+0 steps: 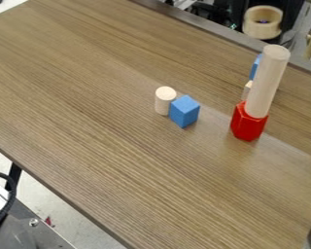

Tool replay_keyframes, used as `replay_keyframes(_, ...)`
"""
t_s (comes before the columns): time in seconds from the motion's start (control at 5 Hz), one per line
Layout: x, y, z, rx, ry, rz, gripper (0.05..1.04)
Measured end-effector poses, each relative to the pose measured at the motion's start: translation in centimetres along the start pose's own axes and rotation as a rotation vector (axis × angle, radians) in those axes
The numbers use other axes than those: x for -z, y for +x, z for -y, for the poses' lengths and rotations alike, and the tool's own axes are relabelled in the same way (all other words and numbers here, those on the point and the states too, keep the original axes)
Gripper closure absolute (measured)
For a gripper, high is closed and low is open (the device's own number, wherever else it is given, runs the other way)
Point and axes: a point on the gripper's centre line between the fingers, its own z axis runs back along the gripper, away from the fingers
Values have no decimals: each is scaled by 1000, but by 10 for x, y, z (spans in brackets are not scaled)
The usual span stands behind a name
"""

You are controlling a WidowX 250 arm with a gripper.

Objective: Placed the ring on the cylinder

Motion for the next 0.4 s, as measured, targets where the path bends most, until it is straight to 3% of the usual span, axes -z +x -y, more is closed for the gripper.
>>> replay_keyframes(0.4, 5, -4, 9, 16, -8, -21, 330)
